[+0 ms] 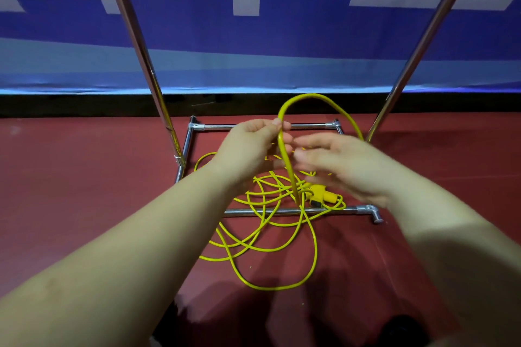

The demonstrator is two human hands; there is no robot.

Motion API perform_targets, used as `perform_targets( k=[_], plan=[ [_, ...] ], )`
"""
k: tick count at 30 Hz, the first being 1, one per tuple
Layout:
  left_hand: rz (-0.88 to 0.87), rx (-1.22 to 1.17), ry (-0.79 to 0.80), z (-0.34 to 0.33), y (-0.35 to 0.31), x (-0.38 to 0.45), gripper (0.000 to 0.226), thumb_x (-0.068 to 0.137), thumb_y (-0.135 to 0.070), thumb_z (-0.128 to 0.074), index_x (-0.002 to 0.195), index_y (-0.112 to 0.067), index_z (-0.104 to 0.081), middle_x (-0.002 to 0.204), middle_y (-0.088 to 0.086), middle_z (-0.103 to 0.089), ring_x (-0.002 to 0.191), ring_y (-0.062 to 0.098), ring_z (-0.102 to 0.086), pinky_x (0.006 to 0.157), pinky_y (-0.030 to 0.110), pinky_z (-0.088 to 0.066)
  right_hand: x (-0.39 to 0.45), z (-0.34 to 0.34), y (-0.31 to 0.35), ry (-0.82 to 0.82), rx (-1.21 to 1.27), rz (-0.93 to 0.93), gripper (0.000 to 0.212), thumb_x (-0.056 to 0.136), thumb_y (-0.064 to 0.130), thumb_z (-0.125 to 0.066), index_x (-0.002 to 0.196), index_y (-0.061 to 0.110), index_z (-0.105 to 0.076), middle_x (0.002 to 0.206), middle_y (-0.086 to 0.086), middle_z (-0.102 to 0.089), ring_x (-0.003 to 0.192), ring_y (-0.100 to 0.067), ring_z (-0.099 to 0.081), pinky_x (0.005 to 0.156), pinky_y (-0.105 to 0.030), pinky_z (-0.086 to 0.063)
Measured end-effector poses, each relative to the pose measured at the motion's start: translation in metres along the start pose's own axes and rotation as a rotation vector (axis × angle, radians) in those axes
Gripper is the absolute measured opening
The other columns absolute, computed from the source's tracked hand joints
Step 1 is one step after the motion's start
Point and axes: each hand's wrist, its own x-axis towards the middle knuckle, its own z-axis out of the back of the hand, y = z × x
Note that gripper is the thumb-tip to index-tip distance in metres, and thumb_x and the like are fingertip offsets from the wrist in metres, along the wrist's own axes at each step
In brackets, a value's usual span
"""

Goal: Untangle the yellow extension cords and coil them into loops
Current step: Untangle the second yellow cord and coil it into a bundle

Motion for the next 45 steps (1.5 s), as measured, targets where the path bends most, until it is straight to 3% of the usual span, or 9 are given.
perform_targets(
  k=[5,10,15,21,26,30,35,41,45],
  plan=[
    [0.061,-0.193,-0.111,0.007,-0.004,0.003,0.022,0.099,-0.019,-0.044,0.086,-0.013,-0.061,0.066,-0.006,-0.064,0.054,0.002,-0.063,0.050,0.020,-0.054,-0.001,-0.009,-0.003,0.052,-0.217,0.086,0.024,0.079,0.005,-0.069,0.093,0.022,-0.060,0.088,-0.002,-0.066,0.077,-0.008,-0.065,0.077,-0.021,-0.051],
    [-0.003,-0.263,-0.023,0.006,-0.011,0.002,0.019,0.099,-0.020,-0.043,0.093,-0.012,-0.060,0.073,-0.002,-0.067,0.060,0.006,-0.066,0.055,0.020,-0.055,-0.006,-0.013,0.009,0.011,-0.052,0.161,0.016,0.084,0.006,-0.063,0.090,0.020,-0.059,0.073,0.002,-0.067,0.071,-0.012,-0.067,0.064,-0.026,-0.055],
    [0.062,0.116,0.232,0.002,0.005,-0.005,0.023,0.099,-0.026,-0.041,0.096,-0.019,-0.063,0.085,-0.004,-0.067,0.085,0.012,-0.063,0.091,0.033,-0.047,-0.001,-0.002,0.015,-0.233,0.438,0.140,0.012,0.089,0.002,-0.053,0.087,0.014,-0.055,0.075,-0.002,-0.064,0.062,-0.006,-0.066,0.055,-0.027,-0.057],
    [-0.032,0.481,0.326,-0.008,0.023,-0.010,0.017,0.097,-0.013,-0.048,0.088,-0.021,-0.061,0.081,-0.006,-0.064,0.077,0.012,-0.054,0.080,0.028,-0.046,0.007,0.014,0.010,-0.388,0.782,0.058,0.011,0.093,0.011,-0.051,0.082,0.012,-0.052,0.060,0.001,-0.066,0.059,-0.008,-0.068,0.053,-0.026,-0.057],
    [-0.080,0.297,0.143,-0.005,0.011,-0.003,0.019,0.099,-0.014,-0.042,0.092,-0.015,-0.060,0.074,-0.003,-0.062,0.062,0.002,-0.062,0.068,0.027,-0.054,0.003,0.009,0.002,-0.147,0.234,-0.009,0.023,0.082,0.030,-0.060,0.103,0.020,-0.059,0.101,0.002,-0.071,0.099,-0.012,-0.065,0.095,-0.038,-0.047],
    [-0.018,-0.016,-0.048,0.003,0.001,0.002,0.019,0.099,-0.012,-0.043,0.091,-0.014,-0.060,0.073,-0.002,-0.062,0.061,0.005,-0.063,0.058,0.021,-0.056,-0.001,-0.005,-0.009,0.055,-0.181,0.053,0.024,0.081,0.015,-0.068,0.102,0.023,-0.062,0.100,0.002,-0.068,0.096,-0.006,-0.063,0.090,-0.025,-0.049],
    [0.044,-0.186,-0.074,0.005,0.001,0.002,0.017,0.098,-0.011,-0.044,0.093,-0.012,-0.060,0.074,-0.002,-0.066,0.063,0.007,-0.067,0.061,0.025,-0.058,0.006,-0.002,-0.011,-0.046,-0.327,0.138,0.023,0.077,0.011,-0.073,0.092,0.025,-0.062,0.096,-0.011,-0.065,0.085,-0.019,-0.063,0.088,-0.034,-0.051],
    [0.025,-0.243,-0.015,0.005,0.000,0.002,0.016,0.098,-0.014,-0.043,0.102,-0.011,-0.059,0.086,0.003,-0.068,0.072,0.011,-0.068,0.065,0.025,-0.058,0.004,-0.007,-0.003,-0.107,-0.230,0.141,0.012,0.084,0.011,-0.065,0.092,0.017,-0.059,0.076,0.003,-0.065,0.070,-0.007,-0.064,0.065,-0.027,-0.054],
    [0.138,-0.032,0.156,0.006,0.006,0.002,0.028,0.099,-0.032,-0.038,0.109,-0.018,-0.060,0.096,-0.002,-0.070,0.090,0.011,-0.066,0.086,0.031,-0.048,0.003,-0.003,0.007,-0.231,0.239,0.116,0.010,0.091,0.007,-0.053,0.086,0.015,-0.053,0.079,-0.001,-0.064,0.066,-0.004,-0.065,0.058,-0.030,-0.058]
  ],
)
